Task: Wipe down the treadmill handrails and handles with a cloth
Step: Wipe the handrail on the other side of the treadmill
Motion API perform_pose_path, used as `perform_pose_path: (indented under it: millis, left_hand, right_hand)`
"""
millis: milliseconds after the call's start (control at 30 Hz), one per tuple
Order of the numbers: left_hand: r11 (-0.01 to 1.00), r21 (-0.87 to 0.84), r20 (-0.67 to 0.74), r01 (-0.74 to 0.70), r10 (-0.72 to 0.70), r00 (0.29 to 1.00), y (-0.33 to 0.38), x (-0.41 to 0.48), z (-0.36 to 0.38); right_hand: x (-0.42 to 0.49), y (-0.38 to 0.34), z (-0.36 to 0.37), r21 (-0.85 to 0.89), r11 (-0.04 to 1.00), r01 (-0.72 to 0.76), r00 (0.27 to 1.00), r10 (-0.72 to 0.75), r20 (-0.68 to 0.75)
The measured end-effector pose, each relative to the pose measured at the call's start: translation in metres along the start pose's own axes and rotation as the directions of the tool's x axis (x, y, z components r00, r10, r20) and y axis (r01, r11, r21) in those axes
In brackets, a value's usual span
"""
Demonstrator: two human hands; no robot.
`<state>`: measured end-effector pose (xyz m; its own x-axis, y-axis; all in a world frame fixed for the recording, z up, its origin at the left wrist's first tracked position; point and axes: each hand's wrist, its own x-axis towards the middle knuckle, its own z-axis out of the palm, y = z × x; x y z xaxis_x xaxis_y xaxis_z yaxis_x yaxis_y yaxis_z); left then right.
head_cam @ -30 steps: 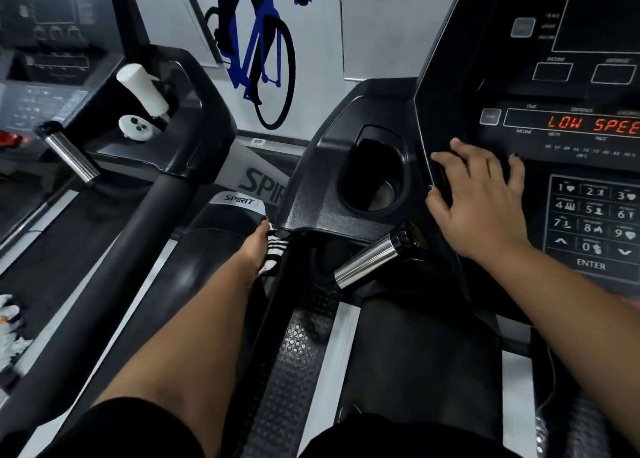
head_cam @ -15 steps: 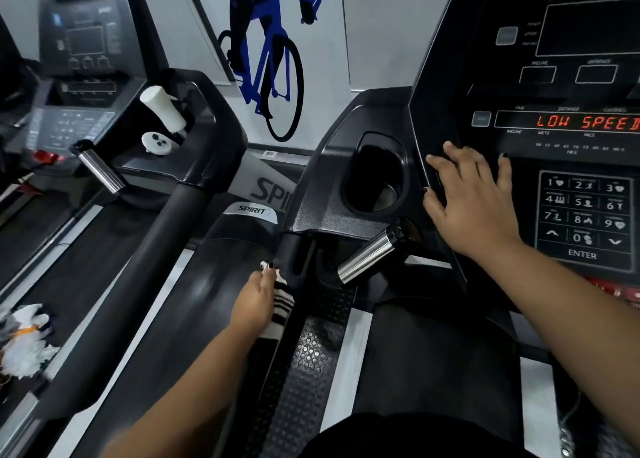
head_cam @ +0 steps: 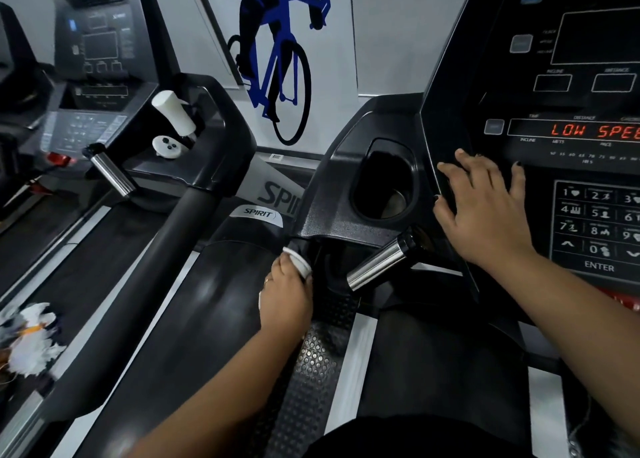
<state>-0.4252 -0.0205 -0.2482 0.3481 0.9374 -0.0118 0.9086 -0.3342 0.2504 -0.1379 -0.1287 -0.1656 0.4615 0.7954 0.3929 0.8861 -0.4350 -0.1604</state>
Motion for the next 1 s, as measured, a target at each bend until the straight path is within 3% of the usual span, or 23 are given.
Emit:
perform_pose_path:
  millis: [200, 467, 1000]
  left_hand:
    - [0.997, -0.068, 0.016, 0.035, -0.034, 0.999, 0.016, 0.035, -0.005]
    - [0.976, -0.217, 0.054, -0.006, 0.018, 0.998, -0.006, 0.011, -0.008]
    - [0.975, -0.135, -0.001, 0.176, -0.177, 0.984, -0.052, -0.085, -0.005]
  right_hand:
    - [0.0, 0.0, 0.0, -0.005, 1.0, 0.003, 1.0, -0.003, -0.01]
    - [-0.002, 0.002, 0.0, 0.008, 1.0, 0.02, 1.0, -0.02, 0.001]
    - [-0.003, 0.005, -0.003, 0.032, 0.998, 0.049, 0.999, -0.049, 0.02]
